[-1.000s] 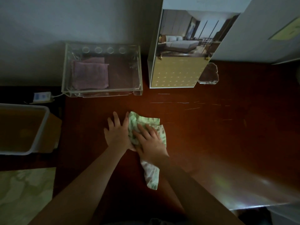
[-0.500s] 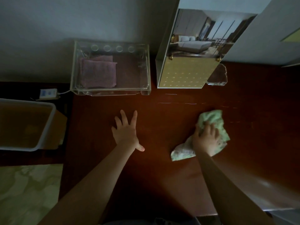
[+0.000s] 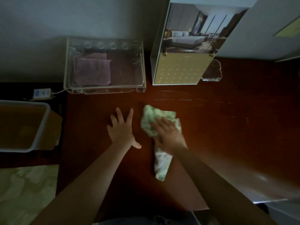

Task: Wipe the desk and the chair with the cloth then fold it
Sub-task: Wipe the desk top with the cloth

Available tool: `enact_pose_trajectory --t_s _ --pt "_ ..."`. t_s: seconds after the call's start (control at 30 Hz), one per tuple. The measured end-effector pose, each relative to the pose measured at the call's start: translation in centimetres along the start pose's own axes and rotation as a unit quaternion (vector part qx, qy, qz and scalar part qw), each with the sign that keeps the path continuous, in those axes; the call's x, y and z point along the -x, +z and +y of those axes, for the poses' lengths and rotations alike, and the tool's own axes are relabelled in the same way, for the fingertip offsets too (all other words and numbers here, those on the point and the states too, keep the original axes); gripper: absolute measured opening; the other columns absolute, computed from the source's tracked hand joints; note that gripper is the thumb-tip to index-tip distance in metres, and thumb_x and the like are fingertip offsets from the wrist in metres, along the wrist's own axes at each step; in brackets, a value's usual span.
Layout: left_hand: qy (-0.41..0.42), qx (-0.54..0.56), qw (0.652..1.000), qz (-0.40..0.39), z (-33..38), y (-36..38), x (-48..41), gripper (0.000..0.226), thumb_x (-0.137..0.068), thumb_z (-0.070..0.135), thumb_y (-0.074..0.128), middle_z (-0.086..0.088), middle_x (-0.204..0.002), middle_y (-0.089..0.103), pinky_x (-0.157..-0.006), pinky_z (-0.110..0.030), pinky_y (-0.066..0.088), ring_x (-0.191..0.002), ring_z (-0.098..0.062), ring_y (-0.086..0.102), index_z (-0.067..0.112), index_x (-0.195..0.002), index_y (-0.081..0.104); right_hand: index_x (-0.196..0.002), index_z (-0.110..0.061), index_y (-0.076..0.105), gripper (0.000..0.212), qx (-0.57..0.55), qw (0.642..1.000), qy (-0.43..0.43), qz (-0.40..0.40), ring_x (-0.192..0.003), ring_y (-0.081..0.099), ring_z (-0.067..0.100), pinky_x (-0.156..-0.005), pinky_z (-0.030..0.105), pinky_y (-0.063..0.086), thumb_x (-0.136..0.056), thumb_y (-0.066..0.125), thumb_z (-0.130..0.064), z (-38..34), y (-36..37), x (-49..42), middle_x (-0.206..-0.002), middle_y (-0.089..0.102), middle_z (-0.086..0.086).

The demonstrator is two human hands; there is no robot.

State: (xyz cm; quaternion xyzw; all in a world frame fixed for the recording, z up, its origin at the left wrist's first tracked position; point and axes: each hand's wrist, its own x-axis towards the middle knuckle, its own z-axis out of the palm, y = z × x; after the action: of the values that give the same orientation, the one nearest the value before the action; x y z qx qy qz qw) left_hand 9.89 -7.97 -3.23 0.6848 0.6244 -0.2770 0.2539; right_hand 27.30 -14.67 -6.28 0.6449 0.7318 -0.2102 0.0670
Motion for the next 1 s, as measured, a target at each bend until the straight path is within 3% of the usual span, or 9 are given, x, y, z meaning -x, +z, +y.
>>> enact_pose_trajectory --t_s 0.17,0.3,0.37,0.47,0.57,0.67,0.77,0.87,1.0 --pt "0.001 0.005 1.0 -0.002 0.0 -0.1 0.0 0.148 -0.049 0.057 0.085 -0.013 -0.153 -0.027 -0.112 -0.051 0.023 -0.144 -0.037 -0.007 0.036 -0.142 -0.029 -0.137 -0.012 0.047 0.071 -0.01 0.98 0.189 0.062 -0.134 0.038 0.033 -0.107 0.051 0.031 -0.083 0.025 -0.053 7.7 -1.2 3.2 -0.141 0.047 0.012" --pt "-0.002 0.001 1.0 -0.003 0.1 0.0 0.0 0.149 -0.049 0.057 0.085 -0.014 -0.152 -0.028 -0.112 -0.051 0.024 -0.144 -0.037 -0.007 0.035 -0.141 -0.031 -0.145 -0.016 0.034 0.065 0.003 0.965 0.258 0.053 -0.143 0.02 0.028 -0.114 0.048 0.016 -0.093 0.024 -0.054 8.0 -1.7 3.0 -0.153 0.03 0.007" --pt "-0.004 -0.003 1.0 -0.007 0.1 0.0 -0.1 0.149 -0.05 0.057 0.085 -0.014 -0.152 -0.028 -0.113 -0.051 0.022 -0.144 -0.037 -0.008 0.035 -0.141 -0.032 -0.143 -0.013 0.038 0.058 -0.017 0.958 0.279 0.07 -0.142 0.022 0.034 -0.113 0.051 0.017 -0.098 0.025 -0.047 6.4 -1.2 2.0 -0.152 0.03 0.012" --pt "-0.01 -0.013 1.0 -0.013 0.4 -0.2 -0.2 0.15 -0.05 0.056 0.085 -0.015 -0.152 -0.029 -0.113 -0.051 0.021 -0.143 -0.039 -0.007 0.034 -0.14 -0.033 -0.135 -0.012 0.05 0.06 0.008 0.988 0.145 0.058 -0.135 0.033 0.043 -0.109 0.057 0.023 -0.093 0.019 -0.042 2.2 -0.7 0.1 -0.143 0.044 0.017" --pt "-0.018 -0.019 1.0 -0.003 0.6 0.1 -0.4 0.142 -0.055 0.055 0.083 -0.014 -0.152 -0.028 -0.112 -0.049 0.023 -0.143 -0.038 -0.005 0.035 -0.142 -0.027 -0.15 -0.024 0.02 0.056 0.064 0.996 -0.041 -0.04 -0.145 0.002 0.034 -0.115 0.05 -0.001 -0.097 0.022 -0.043 -3.2 -0.4 -2.2 -0.158 0.013 0.004" --pt "-0.033 -0.026 0.999 0.033 0.3 0.6 -0.4 0.129 -0.063 0.056 0.078 -0.009 -0.154 -0.023 -0.113 -0.047 0.025 -0.144 -0.033 -0.001 0.028 -0.147 -0.016 -0.149 -0.027 0.017 0.057 0.074 0.992 -0.09 -0.051 -0.145 0.001 0.03 -0.116 0.049 0.0 -0.098 0.031 -0.045 -6.5 -0.8 -3.8 -0.158 0.012 0.0" --pt "-0.03 -0.034 0.999 0.017 0.1 0.5 -0.2 0.144 -0.05 0.065 0.079 -0.008 -0.155 -0.022 -0.113 -0.047 0.021 -0.145 -0.032 -0.003 0.019 -0.147 -0.017 -0.148 -0.032 0.019 0.055 0.068 0.994 -0.082 -0.02 -0.145 -0.001 0.028 -0.115 0.043 -0.005 -0.097 0.027 -0.05 -5.0 -0.6 -4.5 -0.159 0.007 0.0" --pt "-0.023 -0.021 0.999 0.013 0.0 0.4 -0.1 0.151 -0.048 0.063 0.082 -0.008 -0.155 -0.023 -0.113 -0.048 0.021 -0.145 -0.032 -0.004 0.019 -0.145 -0.025 -0.15 -0.035 0.007 0.058 0.039 0.999 -0.006 -0.007 -0.145 -0.012 0.023 -0.114 0.038 -0.013 -0.097 0.022 -0.054 -2.0 -0.5 -4.7 -0.159 -0.007 -0.002" --pt "-0.027 -0.023 0.999 -0.008 0.4 0.0 -0.3 0.155 -0.047 0.06 0.083 -0.012 -0.154 -0.025 -0.114 -0.049 0.021 -0.145 -0.035 -0.004 0.017 -0.143 -0.03 -0.15 -0.032 0.015 0.059 -0.056 0.971 0.216 0.087 -0.146 -0.001 0.022 -0.116 0.038 -0.005 -0.095 0.019 -0.054 2.9 -0.7 -3.8 -0.159 0.004 -0.001"
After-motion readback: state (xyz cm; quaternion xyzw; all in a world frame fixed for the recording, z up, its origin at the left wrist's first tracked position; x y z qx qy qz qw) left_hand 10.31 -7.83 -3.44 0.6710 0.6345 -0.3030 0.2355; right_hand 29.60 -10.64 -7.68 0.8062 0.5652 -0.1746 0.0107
